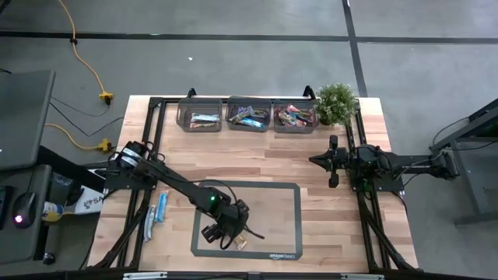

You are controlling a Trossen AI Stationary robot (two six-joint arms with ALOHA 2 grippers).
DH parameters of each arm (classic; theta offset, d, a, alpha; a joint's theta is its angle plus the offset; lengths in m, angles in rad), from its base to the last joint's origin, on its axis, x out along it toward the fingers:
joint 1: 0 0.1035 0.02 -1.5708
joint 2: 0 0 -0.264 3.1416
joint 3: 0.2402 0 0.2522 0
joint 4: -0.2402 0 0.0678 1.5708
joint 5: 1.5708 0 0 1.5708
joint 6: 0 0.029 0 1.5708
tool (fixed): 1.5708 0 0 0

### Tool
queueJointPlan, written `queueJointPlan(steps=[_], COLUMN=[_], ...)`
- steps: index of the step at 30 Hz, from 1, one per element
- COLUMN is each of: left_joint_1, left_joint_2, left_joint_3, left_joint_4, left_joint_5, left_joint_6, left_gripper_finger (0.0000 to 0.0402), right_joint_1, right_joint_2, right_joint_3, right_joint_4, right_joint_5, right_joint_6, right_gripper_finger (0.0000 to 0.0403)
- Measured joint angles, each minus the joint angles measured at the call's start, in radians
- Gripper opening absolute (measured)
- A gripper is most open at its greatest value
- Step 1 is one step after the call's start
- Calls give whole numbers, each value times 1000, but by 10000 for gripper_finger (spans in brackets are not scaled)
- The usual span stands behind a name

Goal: Pick and place Granola Bars by type
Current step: Put the orange granola bar into the left black bin

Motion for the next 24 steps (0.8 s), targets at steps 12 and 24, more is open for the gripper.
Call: queueJointPlan(steps=[12,24], left_joint_1=[-12,-12], left_joint_2=[56,61], left_joint_3=[3,3], left_joint_4=[-5,4], left_joint_5=[-6,-27], left_joint_6=[0,-4], left_gripper_finger=[295,295], right_joint_1=[0,0], right_joint_2=[0,0], right_joint_3=[0,0], right_joint_4=[0,0], right_joint_5=[0,0], right_joint_6=[0,0], right_gripper_finger=[2,2])
